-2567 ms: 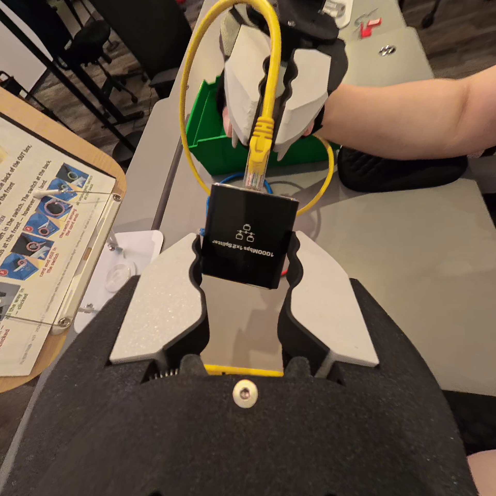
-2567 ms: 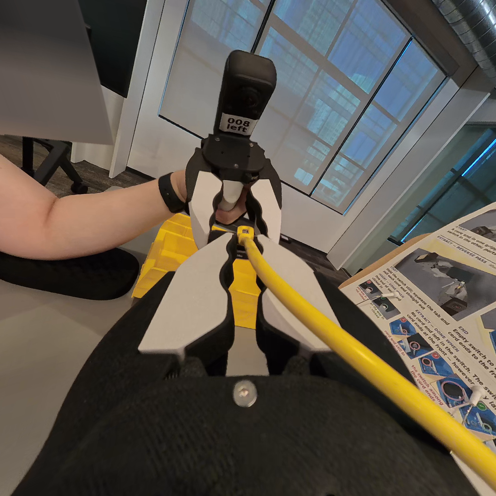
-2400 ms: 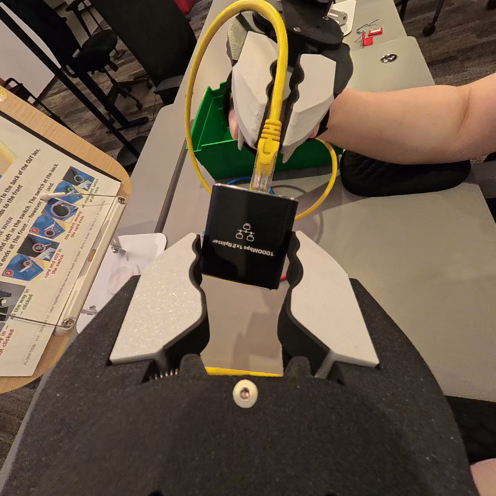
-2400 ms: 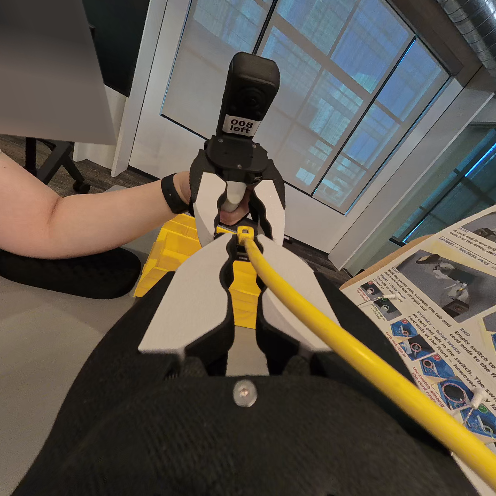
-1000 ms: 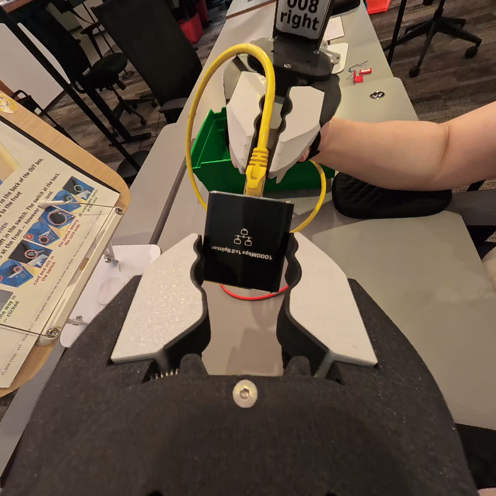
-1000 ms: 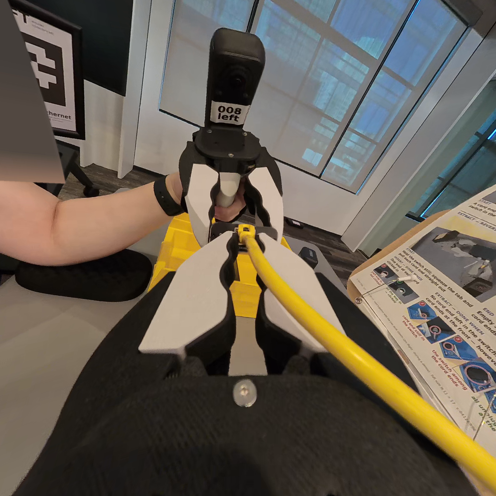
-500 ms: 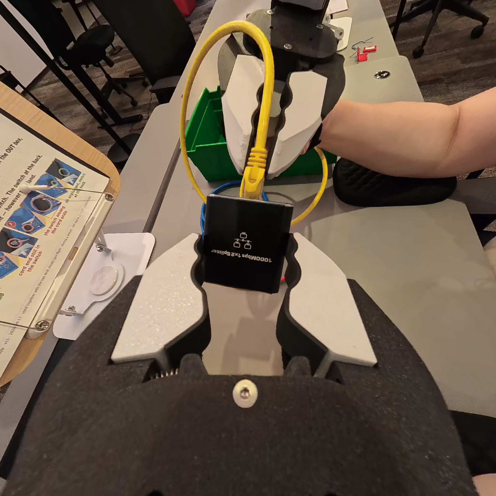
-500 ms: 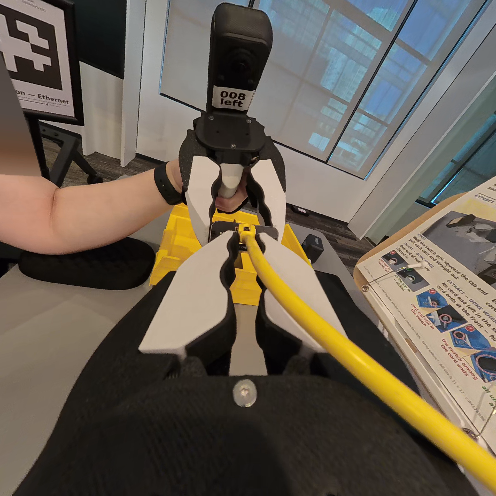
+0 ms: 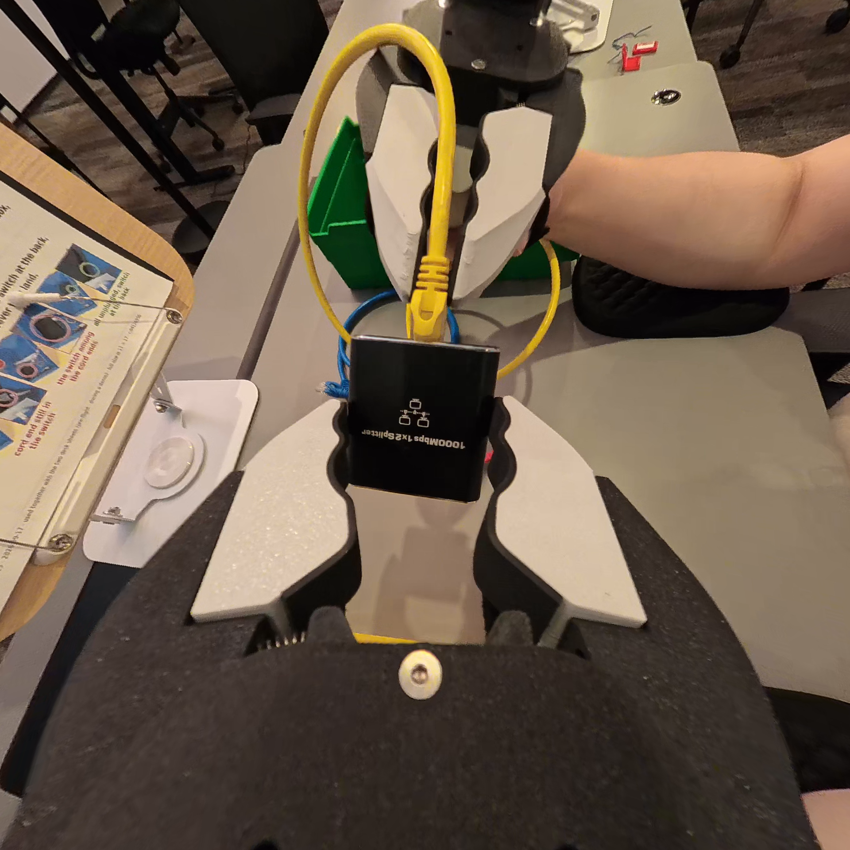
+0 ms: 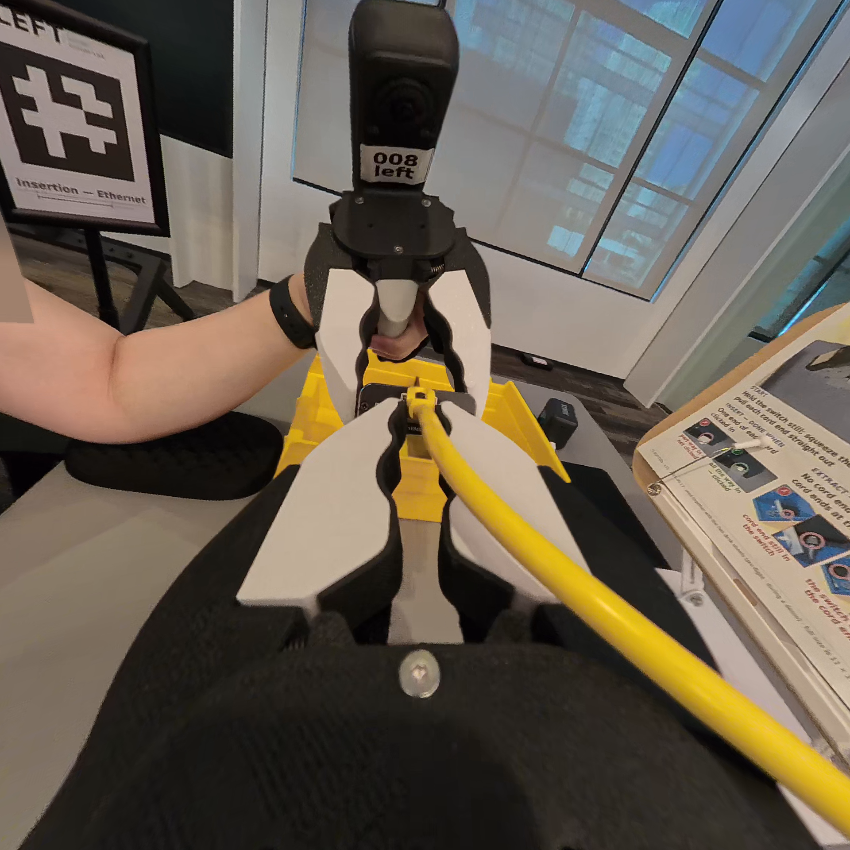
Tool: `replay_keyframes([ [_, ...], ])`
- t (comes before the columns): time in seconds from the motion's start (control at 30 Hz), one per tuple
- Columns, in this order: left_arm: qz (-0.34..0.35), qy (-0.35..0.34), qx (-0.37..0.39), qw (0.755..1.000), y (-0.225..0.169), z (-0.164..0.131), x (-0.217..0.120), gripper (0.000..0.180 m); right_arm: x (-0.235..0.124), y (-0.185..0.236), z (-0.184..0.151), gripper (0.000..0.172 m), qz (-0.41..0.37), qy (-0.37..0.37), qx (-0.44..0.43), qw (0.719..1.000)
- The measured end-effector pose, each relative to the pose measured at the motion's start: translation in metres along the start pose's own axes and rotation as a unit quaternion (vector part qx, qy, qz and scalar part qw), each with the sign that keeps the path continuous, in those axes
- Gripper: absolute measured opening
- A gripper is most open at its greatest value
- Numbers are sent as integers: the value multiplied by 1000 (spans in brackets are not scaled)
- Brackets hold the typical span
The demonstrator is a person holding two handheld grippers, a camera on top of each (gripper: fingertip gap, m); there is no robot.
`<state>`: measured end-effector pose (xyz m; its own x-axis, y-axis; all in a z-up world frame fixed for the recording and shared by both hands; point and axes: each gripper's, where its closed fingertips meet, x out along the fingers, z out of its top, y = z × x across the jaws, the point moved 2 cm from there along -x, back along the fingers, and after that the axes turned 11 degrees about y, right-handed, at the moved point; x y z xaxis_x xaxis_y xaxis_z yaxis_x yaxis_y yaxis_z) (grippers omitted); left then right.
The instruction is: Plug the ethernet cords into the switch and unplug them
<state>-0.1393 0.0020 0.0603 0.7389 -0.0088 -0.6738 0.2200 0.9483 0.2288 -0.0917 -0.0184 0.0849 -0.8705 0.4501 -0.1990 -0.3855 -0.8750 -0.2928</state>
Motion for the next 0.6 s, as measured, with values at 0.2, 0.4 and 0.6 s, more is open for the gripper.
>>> replay_keyframes([
  [0.2, -6, 8, -31, 999, 8, -9, 0, 58, -24, 13, -29, 17, 64, 154, 13, 986],
  [0.4, -55, 71, -31, 995, -9, -24, 12, 58, -72, 83, -1, 12, 206, 151, -75, 964],
  [0.6, -114, 191, 19, 975, -59, -26, 61, 58, -109, 86, 29, 11, 147, 76, -142, 976],
])
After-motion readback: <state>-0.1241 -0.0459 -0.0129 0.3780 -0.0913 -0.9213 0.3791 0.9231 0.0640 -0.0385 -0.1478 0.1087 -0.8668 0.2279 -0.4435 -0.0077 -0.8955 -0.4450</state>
